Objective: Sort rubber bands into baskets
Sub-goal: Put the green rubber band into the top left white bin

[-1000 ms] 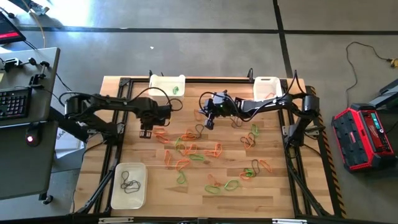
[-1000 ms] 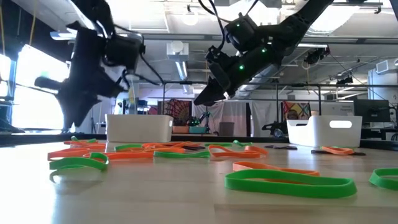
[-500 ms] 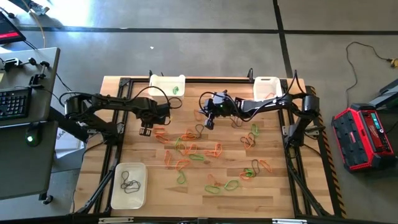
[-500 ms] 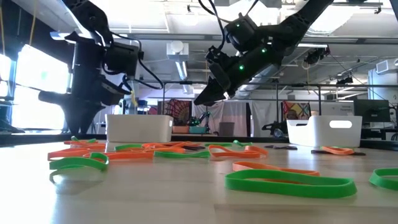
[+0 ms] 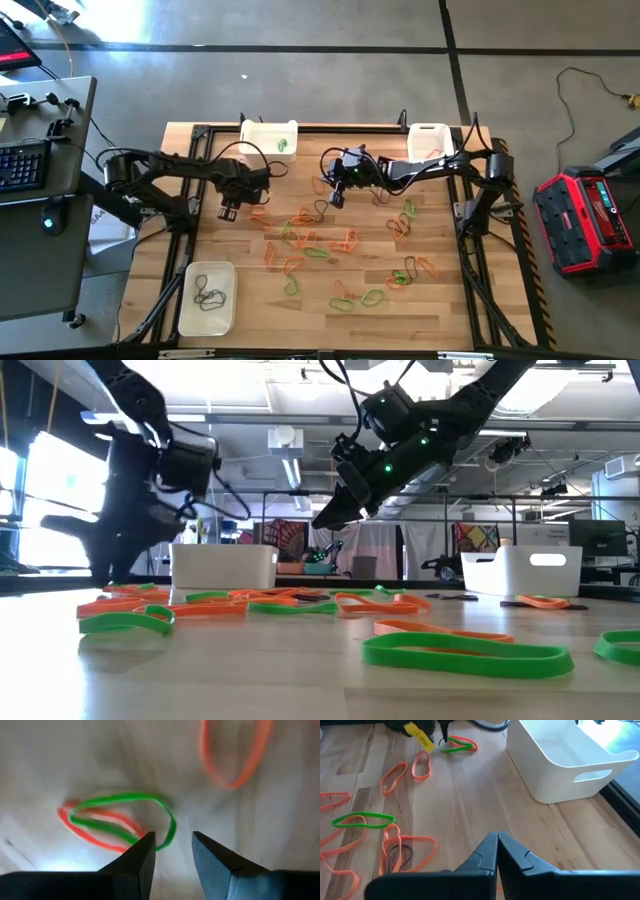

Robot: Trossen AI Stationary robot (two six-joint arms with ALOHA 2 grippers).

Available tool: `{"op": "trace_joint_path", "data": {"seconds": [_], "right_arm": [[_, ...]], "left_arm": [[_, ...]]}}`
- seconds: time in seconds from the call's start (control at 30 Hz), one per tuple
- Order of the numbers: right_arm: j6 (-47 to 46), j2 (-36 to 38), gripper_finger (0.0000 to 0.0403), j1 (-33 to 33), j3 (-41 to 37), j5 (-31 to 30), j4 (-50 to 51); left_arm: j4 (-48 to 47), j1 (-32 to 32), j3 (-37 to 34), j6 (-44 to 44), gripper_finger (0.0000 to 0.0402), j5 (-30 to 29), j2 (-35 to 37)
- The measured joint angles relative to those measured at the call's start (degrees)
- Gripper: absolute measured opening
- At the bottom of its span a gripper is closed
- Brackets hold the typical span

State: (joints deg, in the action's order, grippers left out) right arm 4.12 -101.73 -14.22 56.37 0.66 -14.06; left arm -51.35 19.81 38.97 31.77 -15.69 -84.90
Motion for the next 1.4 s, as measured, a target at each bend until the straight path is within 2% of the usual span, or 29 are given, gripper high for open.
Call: {"op": "trace_joint_path", "data": {"seconds": [0.13, 0.33, 0.4, 0.67, 0.87, 1.0, 1.13, 1.4], "right_arm": [[0.42, 0.00, 0.0000, 0.00, -0.02, -0.02, 0.00], [0.42, 0.00, 0.0000, 0.00, -0.02, -0.02, 0.00], [0.42, 0.00, 0.0000, 0.00, -0.02, -0.02, 0.00], [0.42, 0.02, 0.0000, 0.00, -0.02, -0.02, 0.00], [0.42, 0.02, 0.0000, 0.00, -0.02, -0.02, 0.00], [0.42, 0.02, 0.0000, 0.00, -0.02, -0.02, -0.02], [0.39, 0.02, 0.0000, 0.00, -0.02, -0.02, 0.00], [0.22, 0.02, 0.0000, 0.00, -0.02, -0.02, 0.00]], "left_arm": [[0.45, 0.00, 0.03, -0.06, 0.0099, -1.48, 0.02], [0.17, 0.00, 3.34, -0.05, 0.0018, -0.41, 0.02], [0.17, 0.00, 4.82, -0.17, 0.0006, 0.16, 0.02], [-0.25, 2.39, 12.59, -1.90, 0.0001, 1.10, 0.82], [-0.15, 8.13, 19.85, -4.54, 0.0001, 1.80, 2.32], [4.08, 12.04, 24.52, -5.82, 0.0000, 1.65, 2.34], [10.85, 16.01, 25.47, -7.24, 0.0000, 1.83, 2.11], [13.97, 22.37, 25.45, -9.25, 0.0000, 3.08, -4.48]]}}
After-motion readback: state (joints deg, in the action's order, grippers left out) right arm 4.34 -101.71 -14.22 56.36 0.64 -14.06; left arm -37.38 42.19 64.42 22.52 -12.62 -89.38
